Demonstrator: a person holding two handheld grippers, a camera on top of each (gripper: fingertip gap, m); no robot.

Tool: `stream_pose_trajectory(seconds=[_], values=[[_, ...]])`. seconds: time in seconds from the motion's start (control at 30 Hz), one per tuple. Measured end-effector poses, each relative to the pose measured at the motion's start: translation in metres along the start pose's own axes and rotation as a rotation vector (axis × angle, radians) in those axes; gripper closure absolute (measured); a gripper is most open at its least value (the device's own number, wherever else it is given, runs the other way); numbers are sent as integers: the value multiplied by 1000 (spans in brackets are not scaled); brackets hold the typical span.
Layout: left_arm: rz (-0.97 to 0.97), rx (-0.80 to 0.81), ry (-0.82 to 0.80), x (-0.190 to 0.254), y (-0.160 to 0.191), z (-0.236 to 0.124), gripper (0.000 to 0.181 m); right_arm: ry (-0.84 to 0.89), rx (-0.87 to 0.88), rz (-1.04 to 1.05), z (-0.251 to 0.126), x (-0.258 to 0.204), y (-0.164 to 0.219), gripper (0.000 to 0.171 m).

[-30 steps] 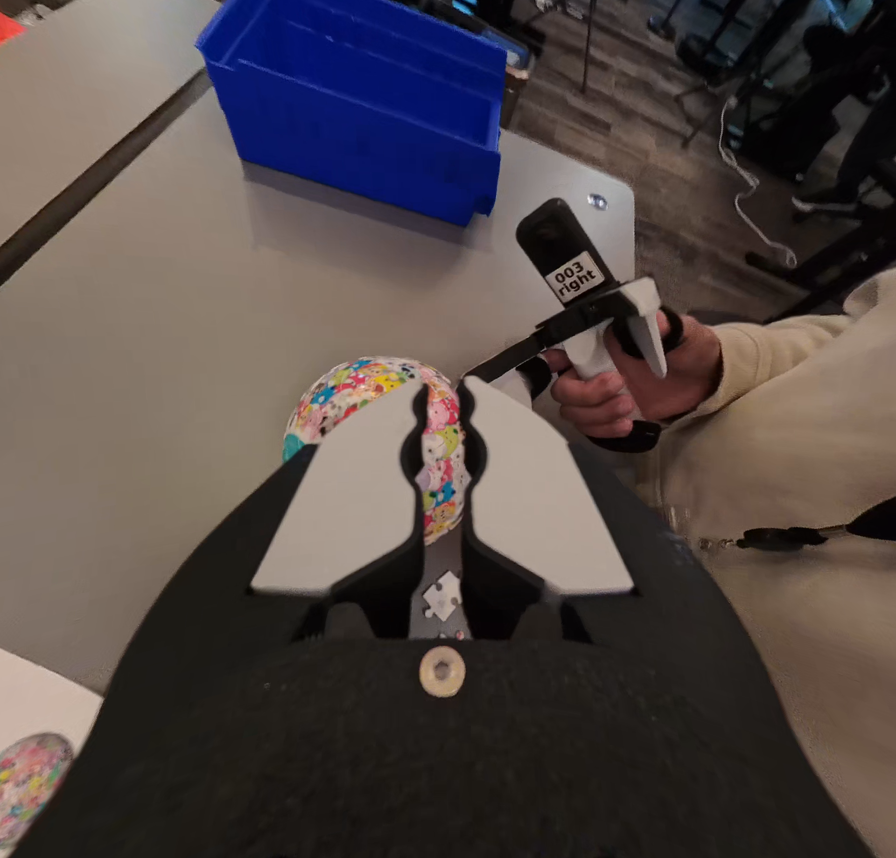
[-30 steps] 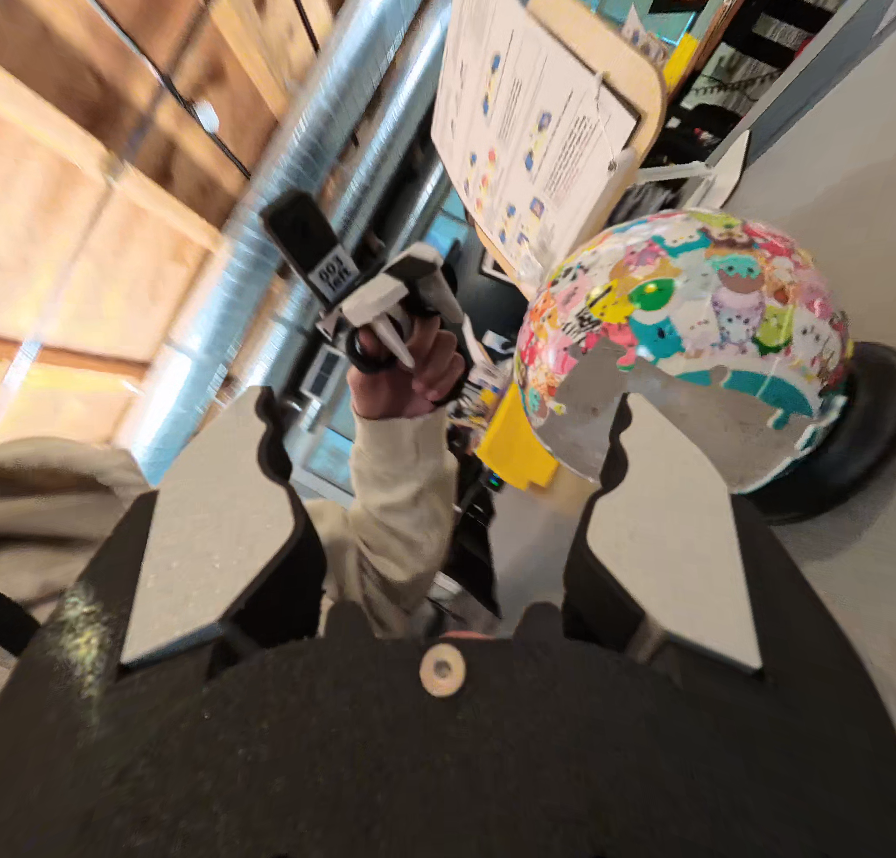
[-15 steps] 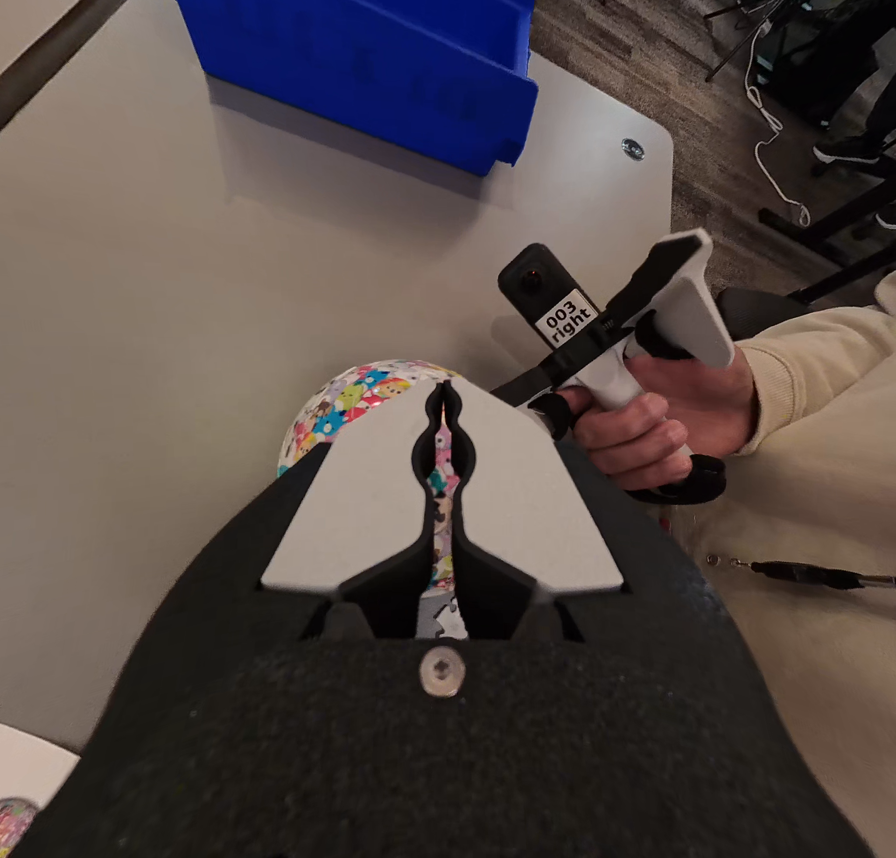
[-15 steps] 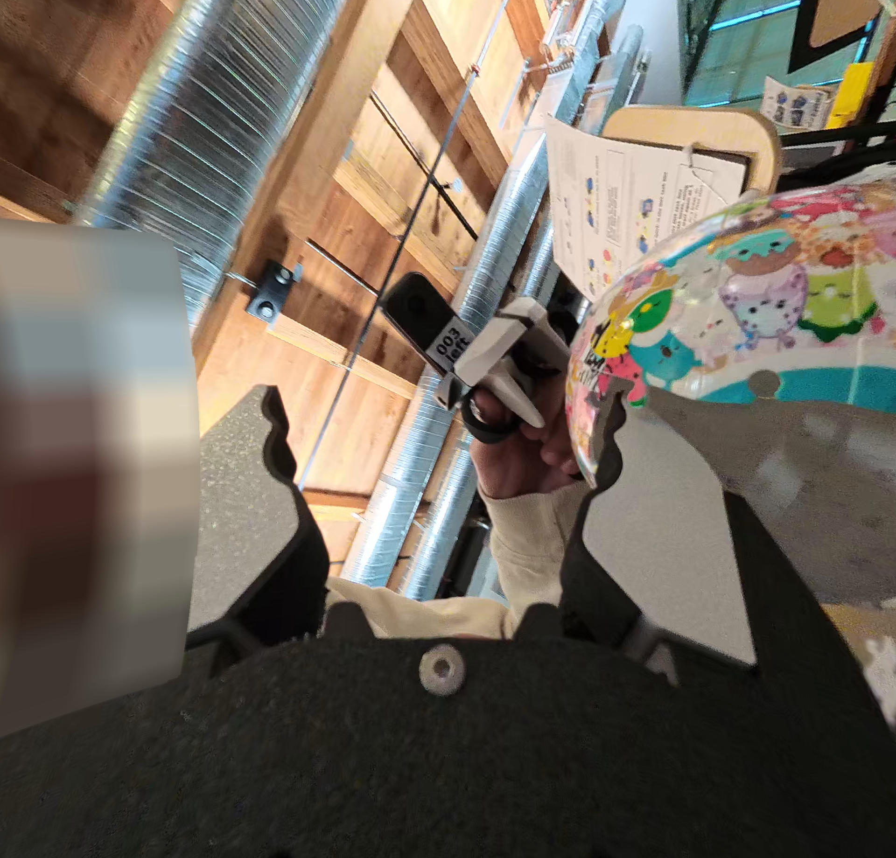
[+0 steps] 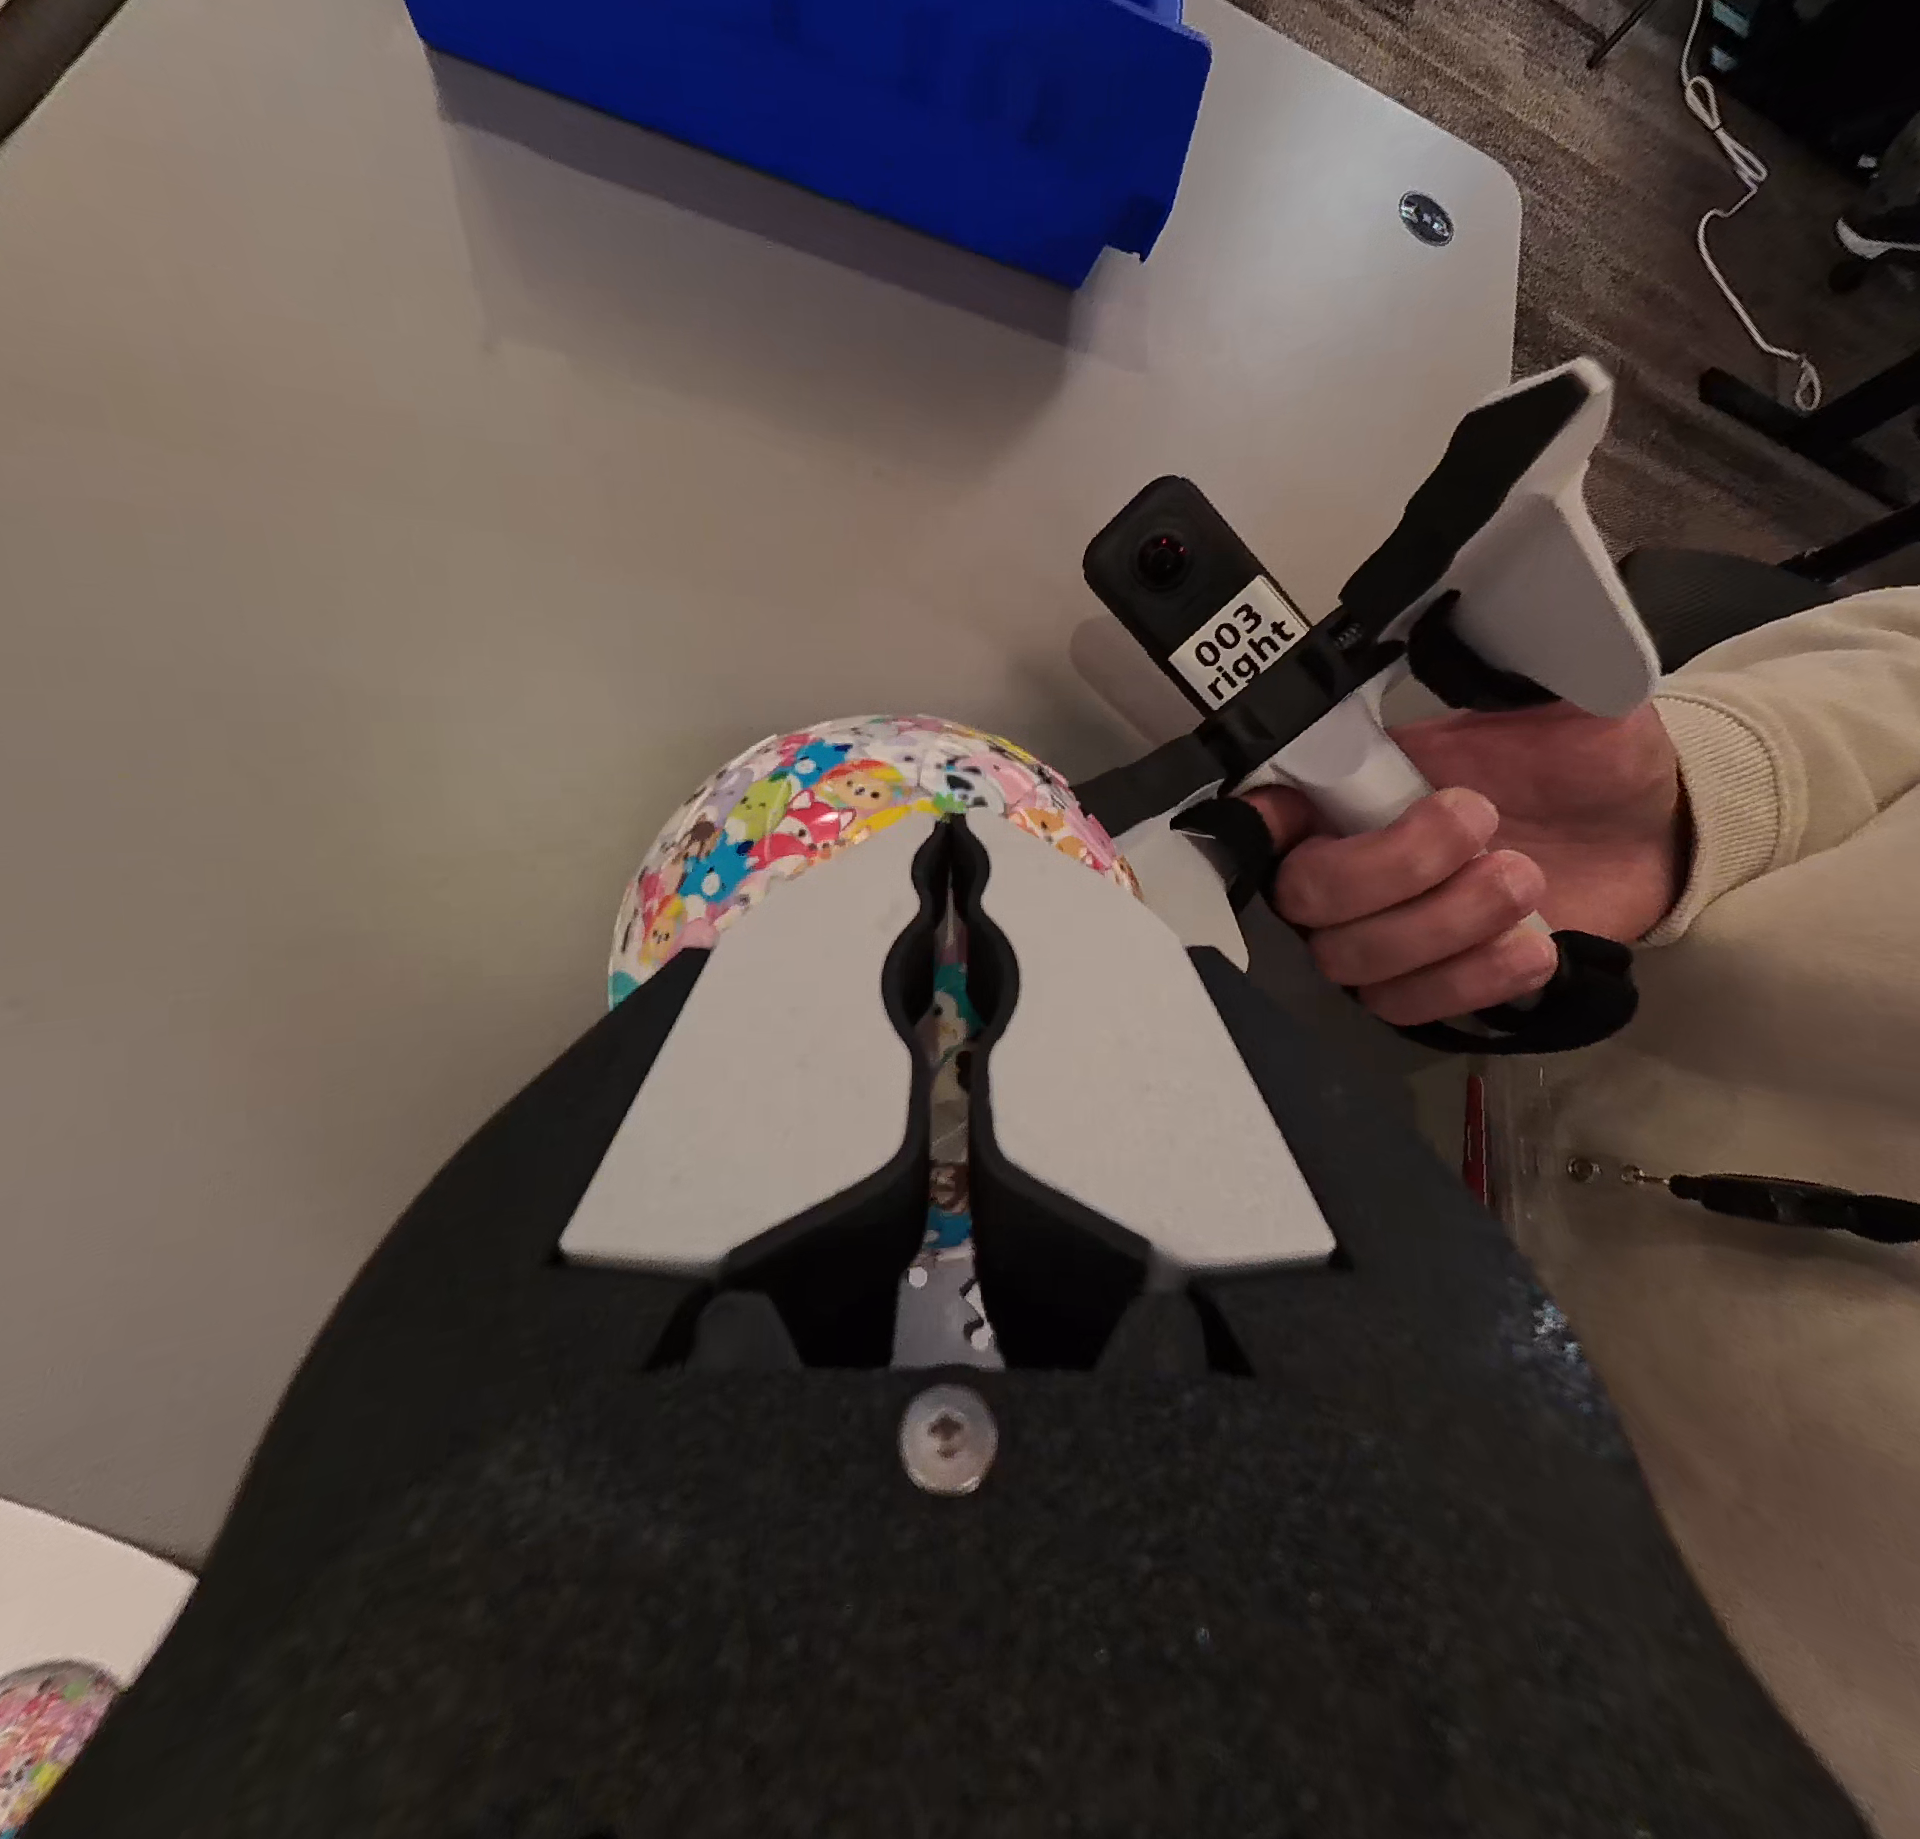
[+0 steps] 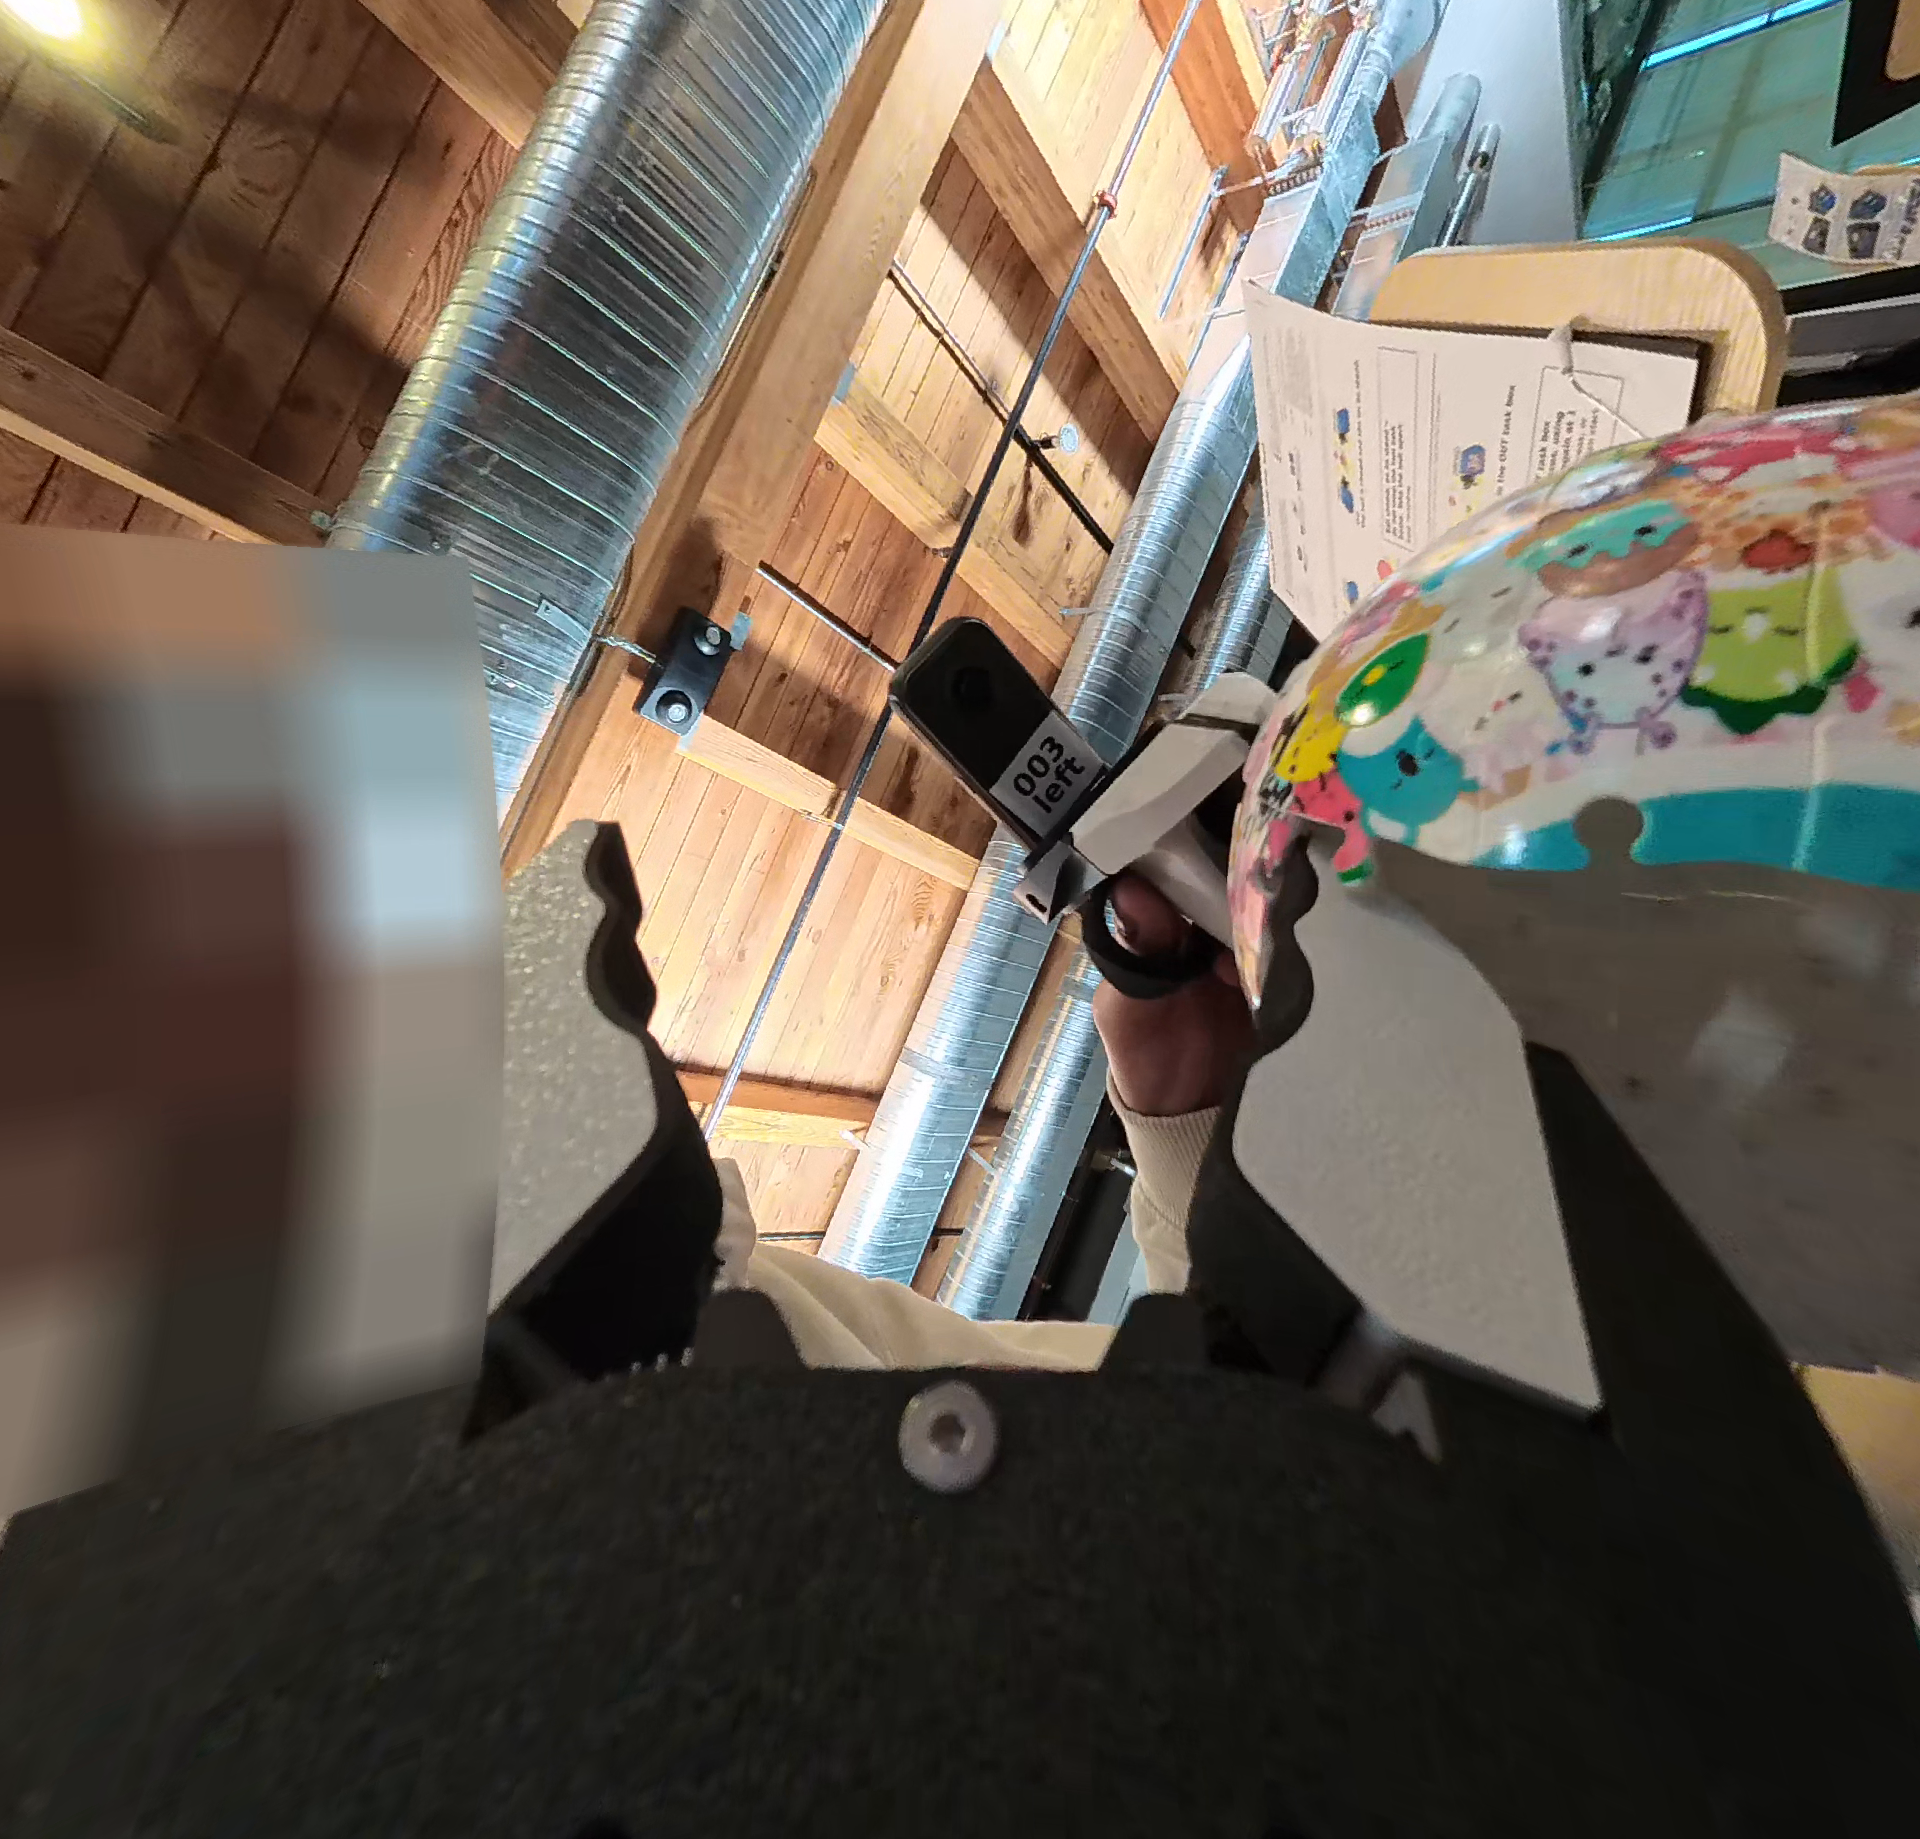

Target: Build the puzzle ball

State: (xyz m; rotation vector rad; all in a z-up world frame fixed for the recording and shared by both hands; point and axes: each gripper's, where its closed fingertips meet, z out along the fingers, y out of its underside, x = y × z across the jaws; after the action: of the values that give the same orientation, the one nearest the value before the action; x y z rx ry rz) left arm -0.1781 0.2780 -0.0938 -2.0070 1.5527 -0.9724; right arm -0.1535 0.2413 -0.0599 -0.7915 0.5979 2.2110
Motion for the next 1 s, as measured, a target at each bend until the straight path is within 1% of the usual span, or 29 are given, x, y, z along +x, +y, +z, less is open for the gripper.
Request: stream_pose_trajectory(seconds=[0.07, 0.3, 0.53, 0.67, 0.7, 0.9, 1.0], values=[[7, 0, -12, -1, 0, -3, 181, 10, 2, -6, -1, 2, 0, 60], [14, -3, -25, 1, 0, -8, 181, 19, -4, 8, 1, 4, -1, 54], [20, -4, -28, 1, 1, -5, 181, -34, 4, 30, 8, -3, -2, 53], [27, -5, -27, 2, 2, -4, 181, -51, -3, 23, 6, -4, -2, 63], [27, -4, -27, 2, 2, -4, 181, -47, -2, 20, 6, -3, -2, 63], [38, 6, -25, 5, -3, -2, 181, 11, -20, -5, 6, 1, 0, 54], [55, 1, -16, 9, -9, 2, 181, 14, -6, -23, 3, -3, -4, 52]])
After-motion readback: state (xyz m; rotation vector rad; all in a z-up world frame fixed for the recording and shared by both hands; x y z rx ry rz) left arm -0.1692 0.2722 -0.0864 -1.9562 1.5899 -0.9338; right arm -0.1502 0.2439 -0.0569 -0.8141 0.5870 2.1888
